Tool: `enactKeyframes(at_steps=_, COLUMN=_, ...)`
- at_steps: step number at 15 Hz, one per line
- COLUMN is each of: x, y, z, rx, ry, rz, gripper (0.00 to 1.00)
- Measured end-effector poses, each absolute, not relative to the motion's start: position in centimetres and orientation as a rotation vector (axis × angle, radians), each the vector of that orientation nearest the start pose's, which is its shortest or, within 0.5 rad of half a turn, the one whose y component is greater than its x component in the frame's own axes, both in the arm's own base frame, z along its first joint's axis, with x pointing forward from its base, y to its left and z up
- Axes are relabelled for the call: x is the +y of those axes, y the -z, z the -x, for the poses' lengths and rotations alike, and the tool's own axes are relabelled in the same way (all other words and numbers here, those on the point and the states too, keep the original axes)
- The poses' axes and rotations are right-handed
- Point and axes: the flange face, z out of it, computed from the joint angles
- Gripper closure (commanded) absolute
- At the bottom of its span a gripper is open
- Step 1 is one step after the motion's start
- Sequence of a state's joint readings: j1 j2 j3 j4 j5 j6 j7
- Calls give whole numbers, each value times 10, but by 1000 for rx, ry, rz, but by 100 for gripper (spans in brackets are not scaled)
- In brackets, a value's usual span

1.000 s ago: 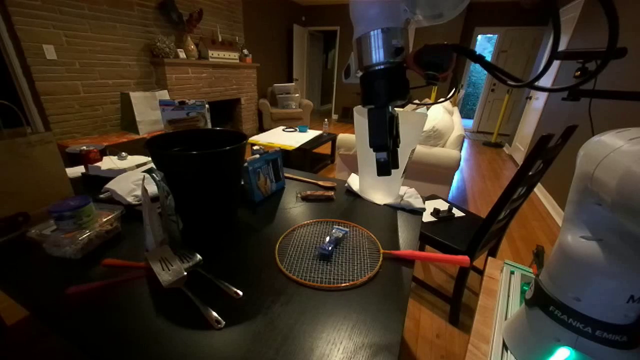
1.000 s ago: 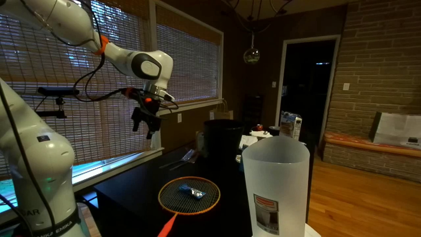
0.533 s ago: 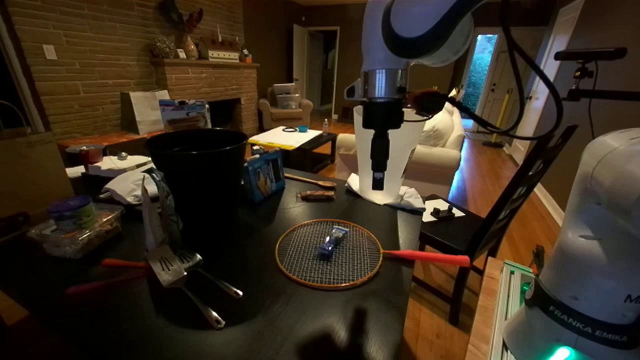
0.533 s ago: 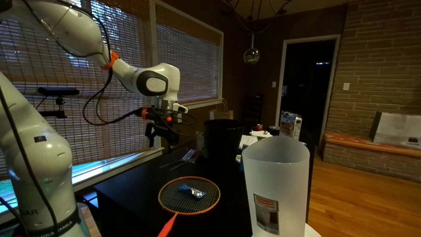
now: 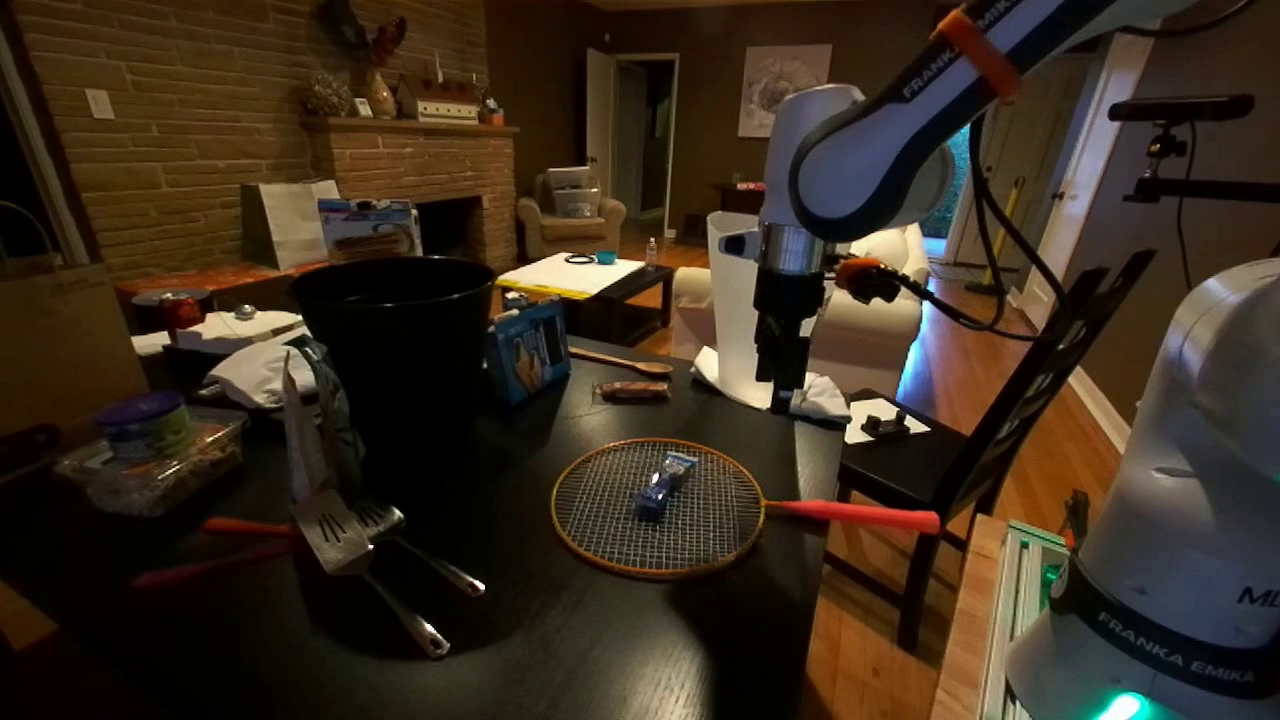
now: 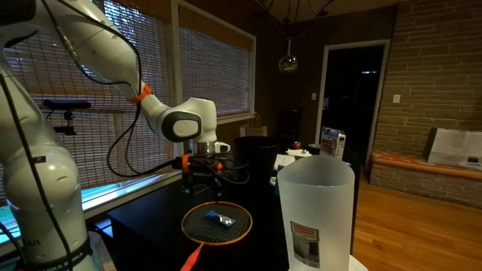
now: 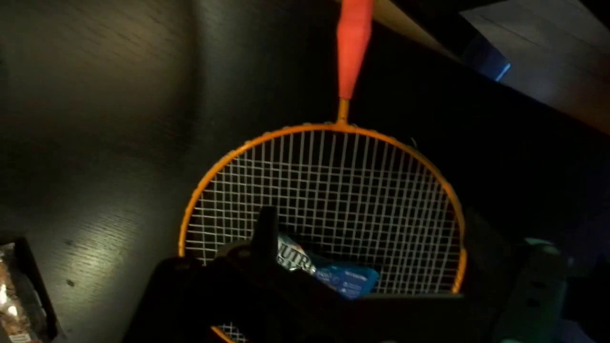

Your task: Put the chocolate bar inside the trash can using the racket

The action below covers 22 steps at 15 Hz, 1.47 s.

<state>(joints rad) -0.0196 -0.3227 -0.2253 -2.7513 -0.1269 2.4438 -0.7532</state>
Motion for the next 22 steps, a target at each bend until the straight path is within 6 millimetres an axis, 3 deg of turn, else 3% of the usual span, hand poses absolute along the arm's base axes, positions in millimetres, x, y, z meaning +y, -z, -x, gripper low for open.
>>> enactKeyframes(at_steps=2, x=-93, y=-306, z=-371, rx=-945, ry=-15, rz=3012, gripper=0)
enactKeyframes(at_steps=9, x=-90, y=-306, z=-372, rx=-950, ry=-21, rz=3016, gripper=0)
enactKeyframes(at_steps=22, x=-125, y=-239, z=-361, rx=-827, ry=-184, rz=3040, gripper=0)
